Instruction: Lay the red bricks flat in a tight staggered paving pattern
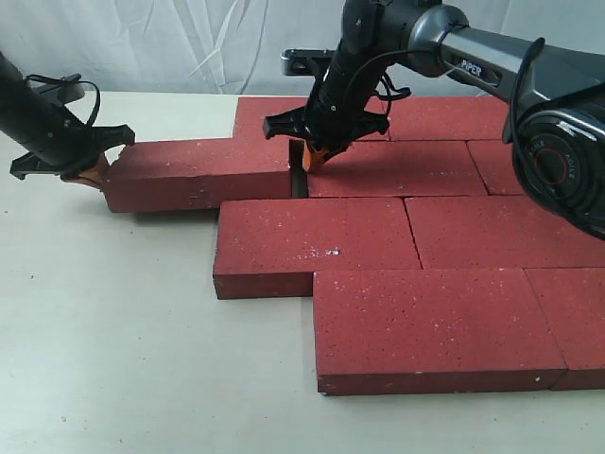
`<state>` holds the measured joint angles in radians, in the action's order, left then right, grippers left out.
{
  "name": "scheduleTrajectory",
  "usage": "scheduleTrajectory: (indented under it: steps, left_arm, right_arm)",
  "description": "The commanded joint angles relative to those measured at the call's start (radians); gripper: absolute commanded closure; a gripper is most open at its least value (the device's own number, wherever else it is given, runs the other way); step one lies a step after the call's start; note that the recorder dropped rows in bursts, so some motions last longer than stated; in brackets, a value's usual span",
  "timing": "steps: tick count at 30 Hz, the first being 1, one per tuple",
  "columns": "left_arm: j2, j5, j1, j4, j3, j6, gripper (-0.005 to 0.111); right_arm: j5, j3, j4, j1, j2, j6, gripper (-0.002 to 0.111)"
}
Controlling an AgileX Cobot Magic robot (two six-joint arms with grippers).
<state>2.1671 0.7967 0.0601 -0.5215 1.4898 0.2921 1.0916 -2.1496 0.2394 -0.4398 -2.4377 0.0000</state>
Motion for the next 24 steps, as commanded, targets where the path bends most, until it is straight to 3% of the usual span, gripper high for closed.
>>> scheduleTrajectory:
  steps: [1,9,16,24]
  left_arm:
    - [-0.009,-0.011,0.0,0.036,-0.005,0.003,0.107]
    - [-0.016,-0.013,0.018,0.081,-0.005,-0.024,0.107]
    - [-0.13,0.059,0.065,0.097,-0.005,-0.107,0.107]
    - [-0.275,0.161,0.046,0.089,-0.007,-0.107,0.107]
  right_arm:
    - [-0.042,0.002,-0.048,0.008,0.034,0.036,0.109]
    - [0.028,0.002,0.005,0.009,0.107,0.0,0.109]
    - [0.068,0.002,0.053,0.009,0.123,-0.028,0.109]
    - [0.116,0.002,0.137,-0.008,0.138,-0.028,0.109]
